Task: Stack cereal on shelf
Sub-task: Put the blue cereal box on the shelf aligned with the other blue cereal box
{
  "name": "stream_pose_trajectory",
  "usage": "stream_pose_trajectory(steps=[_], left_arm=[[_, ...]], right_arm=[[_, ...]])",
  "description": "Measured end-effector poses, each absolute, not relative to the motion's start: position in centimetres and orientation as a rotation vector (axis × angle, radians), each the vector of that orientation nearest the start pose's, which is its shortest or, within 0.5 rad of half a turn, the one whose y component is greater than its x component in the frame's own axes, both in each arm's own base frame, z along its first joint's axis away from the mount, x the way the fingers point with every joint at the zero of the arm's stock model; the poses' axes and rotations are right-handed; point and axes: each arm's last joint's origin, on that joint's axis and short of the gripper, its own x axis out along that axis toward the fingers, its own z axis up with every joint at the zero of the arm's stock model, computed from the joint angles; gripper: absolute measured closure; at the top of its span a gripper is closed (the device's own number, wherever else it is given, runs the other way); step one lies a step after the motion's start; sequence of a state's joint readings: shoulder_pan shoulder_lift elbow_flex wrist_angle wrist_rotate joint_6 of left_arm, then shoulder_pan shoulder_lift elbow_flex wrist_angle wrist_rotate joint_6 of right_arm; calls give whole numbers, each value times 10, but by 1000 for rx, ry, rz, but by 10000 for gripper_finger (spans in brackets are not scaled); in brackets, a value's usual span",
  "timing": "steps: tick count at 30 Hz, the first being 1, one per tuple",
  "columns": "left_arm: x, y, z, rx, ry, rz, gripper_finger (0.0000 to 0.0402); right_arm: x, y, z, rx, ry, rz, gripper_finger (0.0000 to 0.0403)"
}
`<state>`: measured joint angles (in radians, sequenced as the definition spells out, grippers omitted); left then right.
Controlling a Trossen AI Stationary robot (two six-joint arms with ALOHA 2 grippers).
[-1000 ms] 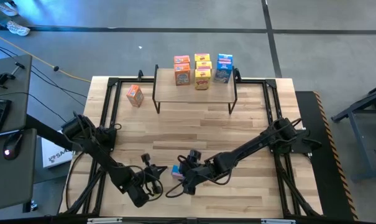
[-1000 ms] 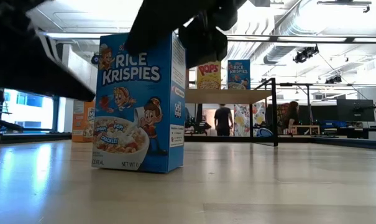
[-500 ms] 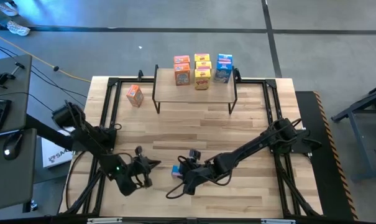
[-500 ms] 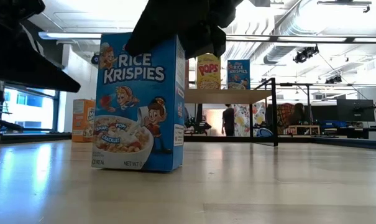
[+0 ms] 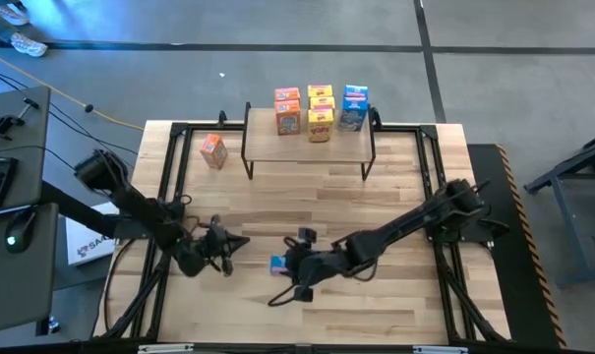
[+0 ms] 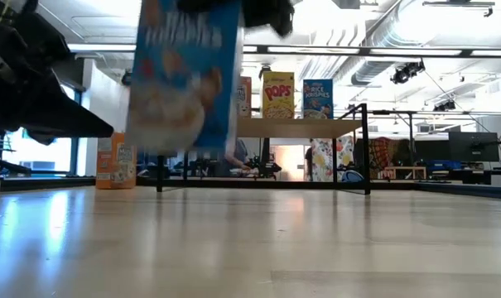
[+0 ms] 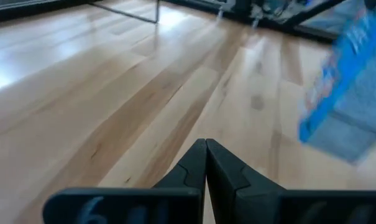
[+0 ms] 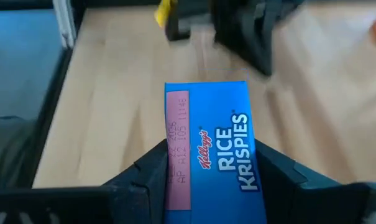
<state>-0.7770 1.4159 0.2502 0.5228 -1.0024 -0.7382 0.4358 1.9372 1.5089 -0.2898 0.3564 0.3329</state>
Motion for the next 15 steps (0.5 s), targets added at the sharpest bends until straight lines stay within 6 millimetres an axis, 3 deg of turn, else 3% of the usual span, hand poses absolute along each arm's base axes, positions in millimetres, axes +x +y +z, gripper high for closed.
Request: stream_pose_trajectory(steps=[7, 15], left_arm=[[162, -93, 114, -266, 260, 258, 401], [178, -54, 133, -290, 155, 110, 401]], right_arm=[[374, 136, 300, -64, 619, -39, 244], [319, 67, 372, -148, 601, -78, 244]])
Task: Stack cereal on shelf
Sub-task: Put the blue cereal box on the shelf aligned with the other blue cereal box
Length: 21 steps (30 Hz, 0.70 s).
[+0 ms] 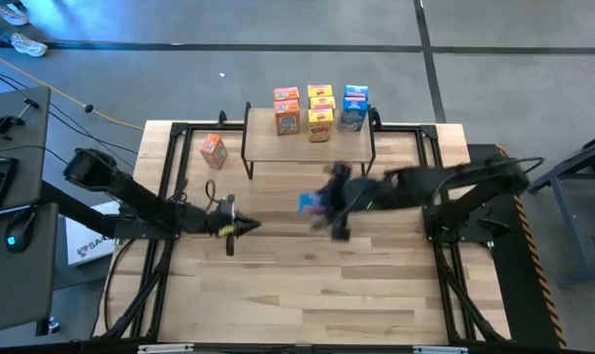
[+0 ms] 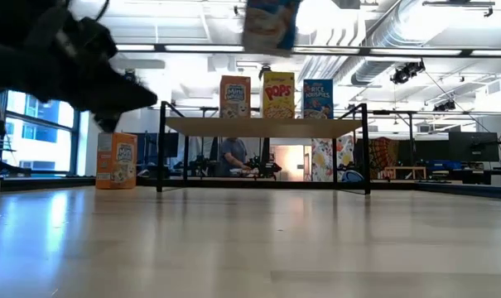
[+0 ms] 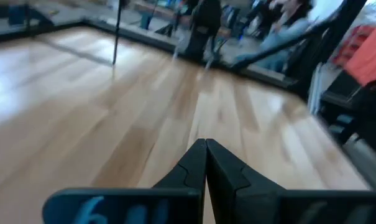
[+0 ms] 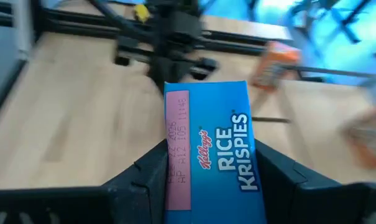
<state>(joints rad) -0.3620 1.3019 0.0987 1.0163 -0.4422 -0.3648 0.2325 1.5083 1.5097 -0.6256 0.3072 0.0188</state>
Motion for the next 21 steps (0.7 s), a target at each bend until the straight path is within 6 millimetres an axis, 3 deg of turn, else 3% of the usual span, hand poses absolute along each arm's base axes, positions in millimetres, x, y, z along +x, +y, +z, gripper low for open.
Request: stream_pose_trajectory(steps=[4, 9, 15, 21], left_arm=[[183, -31, 146, -305, 88, 65, 401], [184, -1, 157, -318, 23, 75, 401], [181, 27, 160, -311, 1, 116, 401], [178, 42, 159, -313, -1, 137, 401]], right_arm=[[285, 26, 400, -200, 588, -131, 245], [247, -22, 414, -261, 654, -183, 245], [234, -77, 409, -282, 735, -200, 245], [232, -121, 397, -264, 789, -210, 245]])
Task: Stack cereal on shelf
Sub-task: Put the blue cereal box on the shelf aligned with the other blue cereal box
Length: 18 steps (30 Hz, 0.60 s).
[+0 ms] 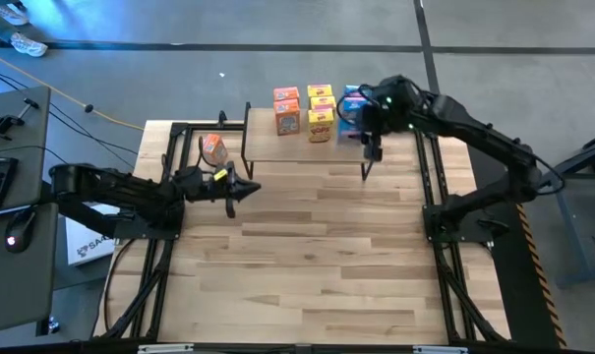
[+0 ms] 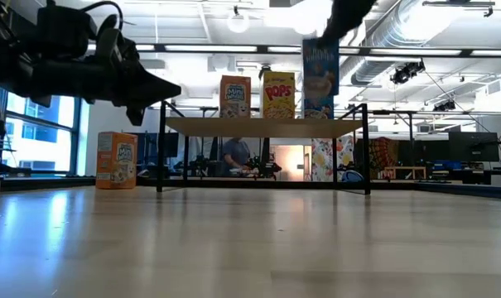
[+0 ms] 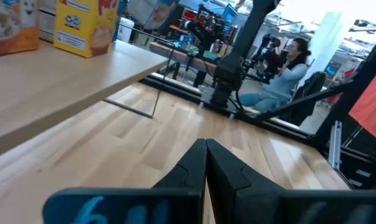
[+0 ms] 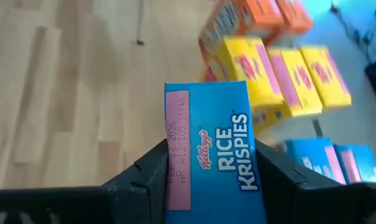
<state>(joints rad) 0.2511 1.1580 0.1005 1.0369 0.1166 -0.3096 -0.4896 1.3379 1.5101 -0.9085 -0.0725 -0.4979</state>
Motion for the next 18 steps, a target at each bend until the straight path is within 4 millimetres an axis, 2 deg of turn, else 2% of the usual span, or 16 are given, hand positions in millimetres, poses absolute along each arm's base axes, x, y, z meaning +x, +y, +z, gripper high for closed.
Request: stream_pose_trajectory(steps=[6, 18], left_arm=[[176, 50, 159, -304, -3, 152, 401], [176, 51, 159, -263, -1, 162, 401]], right_arm=[[237, -151, 379, -214, 854, -226, 245], [252, -172, 358, -221, 941, -273, 234]])
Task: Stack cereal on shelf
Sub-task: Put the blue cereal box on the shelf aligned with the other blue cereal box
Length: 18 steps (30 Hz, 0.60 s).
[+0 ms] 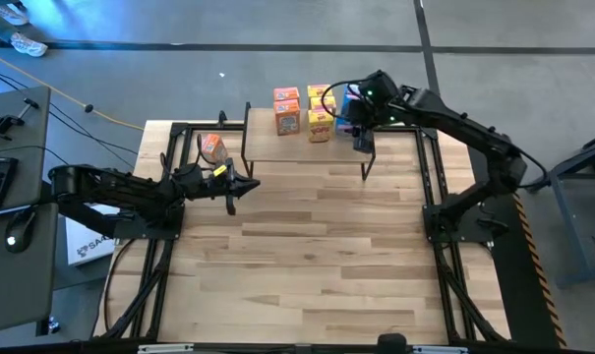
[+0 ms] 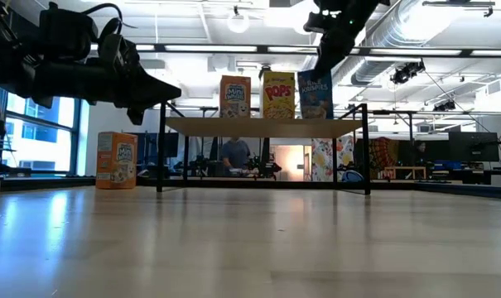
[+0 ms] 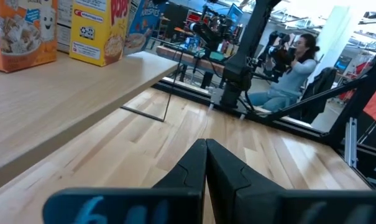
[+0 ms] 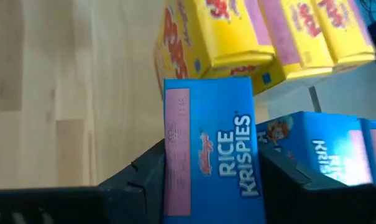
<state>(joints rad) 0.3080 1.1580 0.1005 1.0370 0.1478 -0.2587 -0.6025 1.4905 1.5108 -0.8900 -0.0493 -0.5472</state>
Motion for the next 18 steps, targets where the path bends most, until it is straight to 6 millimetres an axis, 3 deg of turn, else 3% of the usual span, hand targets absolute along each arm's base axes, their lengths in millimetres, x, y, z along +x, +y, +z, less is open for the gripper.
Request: stream_pose_trajectory(steps=[11, 18], left_arm=[[176, 51, 159, -263, -1, 162, 396], [176, 51, 159, -263, 0, 162, 385]], right_arm=[[252, -173, 359, -241, 950, -331, 192], [251, -170, 362, -247, 948, -348, 187]])
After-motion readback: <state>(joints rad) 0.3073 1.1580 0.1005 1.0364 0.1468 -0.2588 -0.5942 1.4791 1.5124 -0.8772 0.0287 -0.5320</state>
